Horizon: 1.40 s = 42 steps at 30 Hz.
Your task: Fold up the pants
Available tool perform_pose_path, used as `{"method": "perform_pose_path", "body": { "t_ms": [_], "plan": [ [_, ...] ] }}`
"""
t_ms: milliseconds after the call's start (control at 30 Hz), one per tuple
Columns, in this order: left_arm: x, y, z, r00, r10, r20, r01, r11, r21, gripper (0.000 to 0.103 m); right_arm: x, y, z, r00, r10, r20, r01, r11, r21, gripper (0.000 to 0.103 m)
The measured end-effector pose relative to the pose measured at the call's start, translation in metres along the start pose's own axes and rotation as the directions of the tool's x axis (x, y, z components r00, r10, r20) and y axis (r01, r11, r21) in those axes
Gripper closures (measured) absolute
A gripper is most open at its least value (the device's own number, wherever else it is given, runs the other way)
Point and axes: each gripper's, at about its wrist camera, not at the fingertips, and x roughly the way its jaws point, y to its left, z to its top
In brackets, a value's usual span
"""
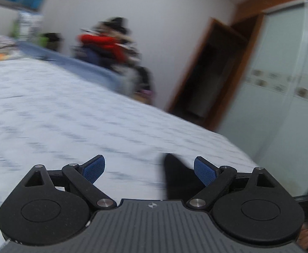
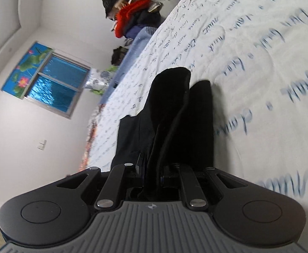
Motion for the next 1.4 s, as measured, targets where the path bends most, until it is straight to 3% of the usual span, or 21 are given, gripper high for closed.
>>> {"method": "perform_pose_path", "body": {
  "t_ms": [100,167,233,300,433,533,600,667,700,767,800,867,933,1000,1100,1200,1300,1400],
  "plan": [
    [0.035,-0.044,-0.01,0.987,-0.117,-0.112,0.125,0.99,0.064,0.011,0.002,-0.026,-0.009,1.0,-0.013,-0.005,0.013,0.998,0.063,0.092],
    [0.067,-0.07,-0.024,0.959,-0.156,-0.236,0.187,0.976,0.115,0.011,0.005,-0.037,-0.009,0.999,0.036,0.026,-0.038,0.992,0.119,0.092],
    [0.097,-0.087,-0.042,0.93,-0.117,-0.349,0.182,0.97,0.16,0.016,0.002,-0.038,-0.006,0.998,0.05,0.038,-0.055,0.988,0.147,0.091],
    [0.11,-0.096,-0.053,0.92,-0.05,-0.388,0.14,0.969,0.206,0.018,-0.009,-0.038,-0.005,0.995,0.038,0.093,-0.052,0.986,0.161,0.091],
    [0.099,-0.107,-0.048,0.937,-0.055,-0.346,0.135,0.968,0.211,0.011,-0.042,-0.016,-0.005,0.964,0.005,0.267,-0.028,0.996,0.084,0.088],
    [0.108,-0.115,-0.044,0.935,-0.003,-0.353,0.092,0.967,0.237,0.008,-0.03,0.014,0.002,0.977,0.06,0.207,-0.062,0.998,0.002,0.087],
    [0.12,-0.119,-0.049,0.923,0.07,-0.379,0.036,0.963,0.266,0.009,-0.006,0.025,0.005,0.991,0.042,0.126,-0.04,0.999,-0.016,0.086],
    [0.123,-0.114,-0.053,0.902,0.126,-0.413,-0.003,0.958,0.287,0.008,0.02,0.027,0.004,0.997,-0.051,0.053,0.054,0.997,-0.046,0.086],
    [0.126,-0.116,-0.06,0.901,0.153,-0.407,-0.02,0.95,0.311,0.005,0.031,0.026,0.002,0.991,-0.129,0.031,0.131,0.989,-0.074,0.087],
    [0.123,-0.119,-0.071,0.911,0.18,-0.372,-0.036,0.931,0.362,0.003,0.041,0.026,-0.004,0.984,-0.176,0.03,0.179,0.972,-0.154,0.09],
    [0.122,-0.118,-0.073,0.914,0.182,-0.362,-0.04,0.93,0.366,0.003,0.039,0.024,-0.006,0.985,-0.17,0.03,0.173,0.975,-0.141,0.09],
    [0.122,-0.115,-0.073,0.918,0.17,-0.359,-0.035,0.935,0.353,0.001,0.033,0.018,-0.01,0.983,-0.182,0.035,0.184,0.976,-0.112,0.101],
    [0.119,-0.115,-0.069,0.916,0.173,-0.363,-0.039,0.937,0.347,0.004,0.027,0.016,-0.011,0.983,-0.18,0.048,0.183,0.98,-0.083,0.1],
    [0.107,-0.119,-0.063,0.917,0.192,-0.35,-0.068,0.938,0.339,0.007,0.021,0.033,-0.019,0.966,-0.238,0.101,0.25,0.96,-0.125,0.095],
    [0.083,-0.121,-0.06,0.933,0.192,-0.305,-0.078,0.933,0.35,0.006,0.02,0.078,-0.034,0.939,-0.288,0.188,0.333,0.899,-0.284,0.093],
    [0.064,-0.114,-0.063,0.932,0.215,-0.291,-0.104,0.93,0.352,0.006,0.028,0.09,-0.047,0.928,-0.324,0.182,0.369,0.866,-0.338,0.087],
    [0.045,-0.097,-0.063,0.931,0.228,-0.286,-0.141,0.945,0.294,0.006,0.029,0.071,-0.047,0.934,-0.323,0.152,0.354,0.893,-0.278,0.083],
    [0.033,-0.079,-0.06,0.923,0.256,-0.286,-0.195,0.955,0.224,0.006,0.018,0.05,-0.041,0.961,-0.25,0.121,0.269,0.946,-0.181,0.082]
  ]
}}
